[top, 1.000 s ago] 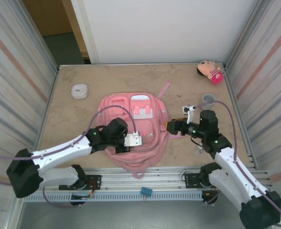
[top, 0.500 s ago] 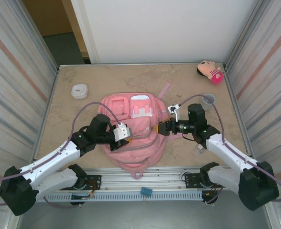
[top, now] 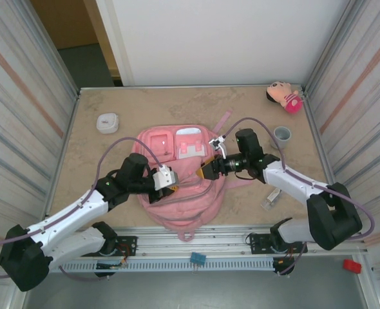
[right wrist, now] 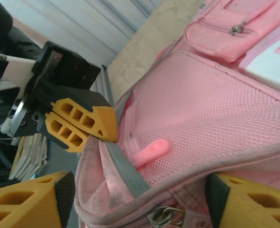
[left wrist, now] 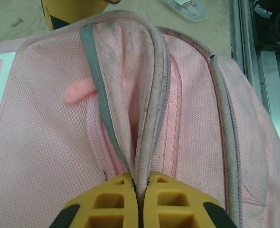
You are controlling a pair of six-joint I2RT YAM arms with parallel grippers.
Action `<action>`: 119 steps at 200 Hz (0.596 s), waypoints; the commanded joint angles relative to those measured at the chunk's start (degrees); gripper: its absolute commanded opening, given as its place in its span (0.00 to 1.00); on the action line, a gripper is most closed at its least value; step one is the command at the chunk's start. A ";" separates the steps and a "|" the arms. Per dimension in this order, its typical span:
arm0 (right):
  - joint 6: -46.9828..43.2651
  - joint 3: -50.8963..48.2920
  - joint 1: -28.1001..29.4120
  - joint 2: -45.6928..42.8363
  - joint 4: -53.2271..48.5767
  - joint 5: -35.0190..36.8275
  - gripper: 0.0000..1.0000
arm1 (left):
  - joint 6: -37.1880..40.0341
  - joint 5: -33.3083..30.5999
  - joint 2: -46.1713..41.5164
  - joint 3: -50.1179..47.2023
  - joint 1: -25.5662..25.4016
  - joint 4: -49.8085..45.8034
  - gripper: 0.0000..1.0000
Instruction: Pack the student bag
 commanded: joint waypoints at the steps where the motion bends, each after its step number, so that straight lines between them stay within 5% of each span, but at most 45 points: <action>1: -5.87 3.11 0.84 0.69 -7.66 -5.25 0.69 | -1.02 3.19 -0.61 1.40 0.49 5.76 0.00; 82: -8.97 4.05 -0.20 -2.76 -17.68 -4.91 0.34 | -1.84 2.41 -1.28 1.66 2.26 5.98 0.00; 119: -8.93 3.65 -0.55 -2.60 -17.63 -5.93 0.36 | -2.04 2.51 -1.44 1.66 2.34 6.59 0.00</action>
